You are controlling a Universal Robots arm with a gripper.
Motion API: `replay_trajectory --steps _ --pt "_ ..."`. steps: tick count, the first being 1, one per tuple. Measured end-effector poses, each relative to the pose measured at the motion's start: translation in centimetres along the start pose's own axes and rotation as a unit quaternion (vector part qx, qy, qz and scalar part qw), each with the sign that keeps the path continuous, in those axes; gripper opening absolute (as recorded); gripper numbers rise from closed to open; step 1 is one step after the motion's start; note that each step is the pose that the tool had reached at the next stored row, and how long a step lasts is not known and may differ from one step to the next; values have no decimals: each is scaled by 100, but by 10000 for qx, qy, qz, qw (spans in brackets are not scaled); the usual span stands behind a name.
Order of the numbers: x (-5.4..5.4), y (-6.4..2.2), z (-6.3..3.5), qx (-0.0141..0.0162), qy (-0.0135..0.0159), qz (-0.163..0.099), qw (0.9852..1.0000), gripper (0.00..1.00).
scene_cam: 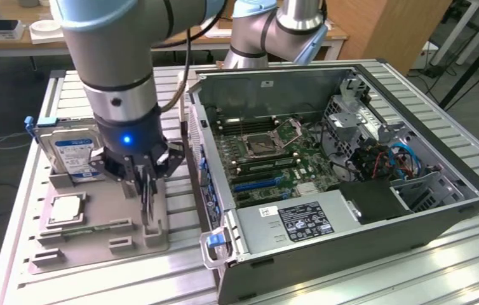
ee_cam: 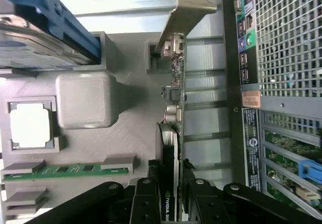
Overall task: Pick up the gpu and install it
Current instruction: 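Pick up the gpu and move the gpu toward the slot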
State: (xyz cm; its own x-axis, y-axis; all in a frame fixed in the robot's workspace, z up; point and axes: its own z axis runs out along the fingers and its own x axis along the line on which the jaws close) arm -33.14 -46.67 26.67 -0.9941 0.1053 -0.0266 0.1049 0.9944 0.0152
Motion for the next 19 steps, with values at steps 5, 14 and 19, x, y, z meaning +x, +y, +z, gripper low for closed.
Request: replay_trajectory --steps 5,14,19 --pt "-6 4 -217 0 0 -9 10000 28" --pt "-6 4 -224 -1 0 -9 10000 28" --pt "-6 5 -225 5 0 -9 10000 28"
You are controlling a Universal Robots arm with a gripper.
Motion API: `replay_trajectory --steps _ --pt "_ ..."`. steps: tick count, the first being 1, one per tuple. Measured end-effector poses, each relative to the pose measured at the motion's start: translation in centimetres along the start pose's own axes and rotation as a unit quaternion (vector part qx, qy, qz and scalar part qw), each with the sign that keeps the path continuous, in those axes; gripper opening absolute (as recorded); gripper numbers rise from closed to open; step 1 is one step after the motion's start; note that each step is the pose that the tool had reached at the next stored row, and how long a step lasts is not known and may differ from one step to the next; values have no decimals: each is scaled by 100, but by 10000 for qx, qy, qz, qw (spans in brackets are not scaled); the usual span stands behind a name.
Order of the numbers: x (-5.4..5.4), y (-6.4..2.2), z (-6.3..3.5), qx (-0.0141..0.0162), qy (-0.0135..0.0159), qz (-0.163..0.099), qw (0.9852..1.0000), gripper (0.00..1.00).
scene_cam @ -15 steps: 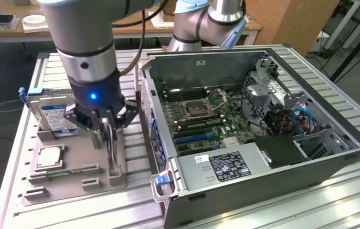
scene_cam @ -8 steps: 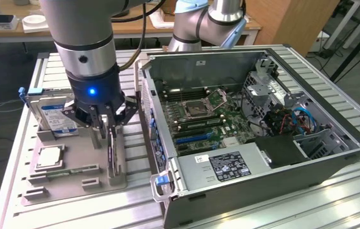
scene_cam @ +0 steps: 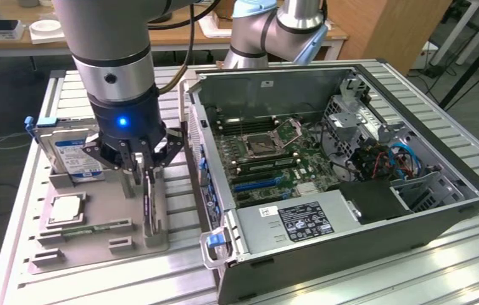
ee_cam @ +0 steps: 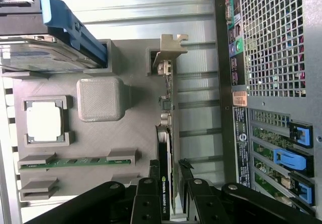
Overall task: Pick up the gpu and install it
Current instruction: 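Pick up the gpu and move the gpu toward the slot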
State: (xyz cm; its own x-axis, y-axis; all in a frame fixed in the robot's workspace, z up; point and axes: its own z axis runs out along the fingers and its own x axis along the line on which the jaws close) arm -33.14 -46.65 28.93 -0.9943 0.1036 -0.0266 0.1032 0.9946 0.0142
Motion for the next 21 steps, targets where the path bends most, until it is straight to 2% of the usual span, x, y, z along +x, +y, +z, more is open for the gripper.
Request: replay_trajectory --steps 17,19,20,21 --pt "0 1 1 0 1 -1 10000 28" --pt "0 1 1 0 1 -1 10000 35" --pt "0 2 1 0 2 -1 10000 35" --pt "0 2 1 0 2 -1 10000 41"
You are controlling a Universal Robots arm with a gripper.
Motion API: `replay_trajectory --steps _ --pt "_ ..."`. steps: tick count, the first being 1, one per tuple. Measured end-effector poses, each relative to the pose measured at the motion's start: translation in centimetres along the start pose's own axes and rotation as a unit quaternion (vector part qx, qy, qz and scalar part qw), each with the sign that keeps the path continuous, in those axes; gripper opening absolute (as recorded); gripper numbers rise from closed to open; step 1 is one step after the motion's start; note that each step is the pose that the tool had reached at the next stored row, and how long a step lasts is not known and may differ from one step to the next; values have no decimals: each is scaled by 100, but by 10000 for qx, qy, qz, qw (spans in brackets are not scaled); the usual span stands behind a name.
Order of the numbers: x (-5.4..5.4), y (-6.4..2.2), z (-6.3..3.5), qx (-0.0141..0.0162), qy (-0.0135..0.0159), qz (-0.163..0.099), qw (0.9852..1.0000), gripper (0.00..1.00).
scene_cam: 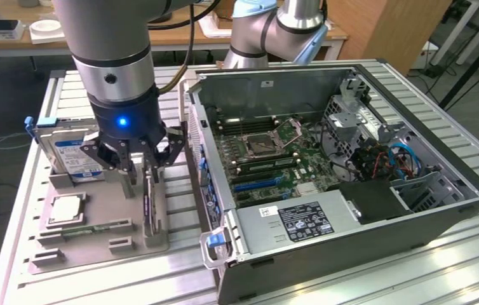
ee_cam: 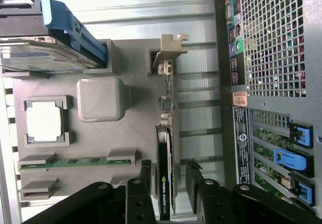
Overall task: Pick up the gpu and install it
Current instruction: 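Pick up the gpu and move the gpu toward the slot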
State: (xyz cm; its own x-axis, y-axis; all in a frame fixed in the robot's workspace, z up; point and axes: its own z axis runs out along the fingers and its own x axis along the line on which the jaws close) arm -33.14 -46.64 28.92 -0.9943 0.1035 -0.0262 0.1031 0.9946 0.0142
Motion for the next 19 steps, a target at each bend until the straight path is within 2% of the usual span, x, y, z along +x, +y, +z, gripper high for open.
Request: replay_trajectory --steps 1,3,4,19 --pt "0 0 0 0 0 0 10000 47" --pt "0 0 0 0 0 0 10000 47" --pt "0 1 11 -1 -1 0 10000 53" --pt "8 -4 284 0 0 0 10000 53"
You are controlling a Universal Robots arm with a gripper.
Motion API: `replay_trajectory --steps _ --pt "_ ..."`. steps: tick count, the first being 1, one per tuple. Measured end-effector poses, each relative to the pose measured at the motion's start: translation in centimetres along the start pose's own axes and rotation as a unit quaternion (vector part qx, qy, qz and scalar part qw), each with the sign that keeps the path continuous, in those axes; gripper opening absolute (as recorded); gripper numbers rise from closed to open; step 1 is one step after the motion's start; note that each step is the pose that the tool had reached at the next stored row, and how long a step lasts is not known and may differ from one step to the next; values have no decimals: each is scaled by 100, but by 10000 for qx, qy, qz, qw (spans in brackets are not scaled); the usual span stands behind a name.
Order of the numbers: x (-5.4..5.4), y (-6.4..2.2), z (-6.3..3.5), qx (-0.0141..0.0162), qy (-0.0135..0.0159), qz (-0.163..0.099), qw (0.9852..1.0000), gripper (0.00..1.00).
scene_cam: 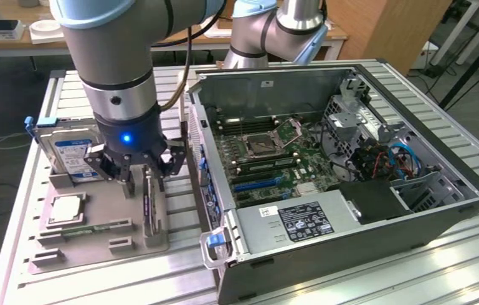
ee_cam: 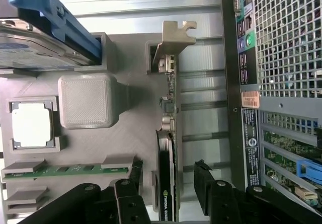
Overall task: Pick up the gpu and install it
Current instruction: 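Pick up the gpu and move the gpu toward the slot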
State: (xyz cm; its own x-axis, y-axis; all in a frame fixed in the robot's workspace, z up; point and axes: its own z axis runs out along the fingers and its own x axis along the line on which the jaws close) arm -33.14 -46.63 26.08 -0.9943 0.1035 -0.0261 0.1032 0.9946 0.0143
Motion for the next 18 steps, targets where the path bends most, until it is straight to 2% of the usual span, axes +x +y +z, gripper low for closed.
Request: replay_trajectory --steps 5,12,14,16,17,18 --pt "2 0 83 -1 0 0 10000 53" --pt "2 0 83 0 0 0 10000 52" --pt "2 0 82 0 0 0 10000 40" --pt "2 0 83 0 0 0 10000 40" --pt "2 0 82 0 0 0 10000 33" --pt "2 0 82 0 0 0 10000 33"
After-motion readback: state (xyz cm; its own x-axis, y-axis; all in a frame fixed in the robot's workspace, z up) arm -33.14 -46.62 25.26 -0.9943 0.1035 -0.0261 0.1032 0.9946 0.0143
